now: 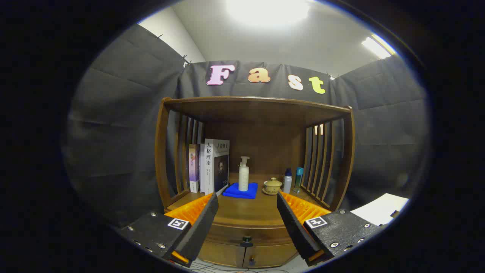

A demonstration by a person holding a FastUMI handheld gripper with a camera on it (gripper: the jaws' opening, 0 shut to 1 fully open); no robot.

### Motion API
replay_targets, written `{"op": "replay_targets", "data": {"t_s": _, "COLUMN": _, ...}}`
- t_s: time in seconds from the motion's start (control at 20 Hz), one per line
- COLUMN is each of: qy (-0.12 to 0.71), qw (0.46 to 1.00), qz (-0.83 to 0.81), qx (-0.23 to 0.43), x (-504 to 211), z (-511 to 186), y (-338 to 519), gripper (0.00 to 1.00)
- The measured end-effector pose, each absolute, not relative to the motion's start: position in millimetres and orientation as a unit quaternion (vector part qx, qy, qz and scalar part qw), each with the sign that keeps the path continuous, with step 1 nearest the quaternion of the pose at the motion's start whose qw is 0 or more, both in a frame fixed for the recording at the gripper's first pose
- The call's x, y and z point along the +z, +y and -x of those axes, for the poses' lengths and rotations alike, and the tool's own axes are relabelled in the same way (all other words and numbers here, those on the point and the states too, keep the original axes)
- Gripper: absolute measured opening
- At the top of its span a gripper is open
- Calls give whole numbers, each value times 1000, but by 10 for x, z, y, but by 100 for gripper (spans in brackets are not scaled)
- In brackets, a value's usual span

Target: Pull open the drawer, take out the items inside it, and place them on the countertop above the cabinet.

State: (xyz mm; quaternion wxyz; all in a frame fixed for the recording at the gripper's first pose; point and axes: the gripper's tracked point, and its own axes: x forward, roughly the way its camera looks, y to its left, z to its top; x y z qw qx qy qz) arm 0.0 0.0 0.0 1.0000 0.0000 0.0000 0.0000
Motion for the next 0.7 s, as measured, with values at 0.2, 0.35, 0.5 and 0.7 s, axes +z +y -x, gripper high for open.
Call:
{"op": "replay_targets", "data": {"t_s": 0.2, "qy": 9, "qw": 1000, "qz": 13, "qx": 9, "x": -102, "z": -32, "y": 101, "gripper": 96}}
{"op": "replay_targets", "data": {"t_s": 0.35, "qy": 11, "qw": 1000, "qz": 20, "qx": 9, "x": -109, "z": -8, "y": 122, "gripper": 96}}
{"op": "replay_targets", "data": {"t_s": 0.5, "qy": 3, "qw": 1000, "qz": 10, "qx": 3, "x": -93, "z": 16, "y": 129, "gripper": 96}}
{"op": "replay_targets", "data": {"t_s": 0.7, "qy": -12, "qw": 999, "qz": -30, "qx": -8, "x": -48, "z": 42, "y": 105, "gripper": 96}}
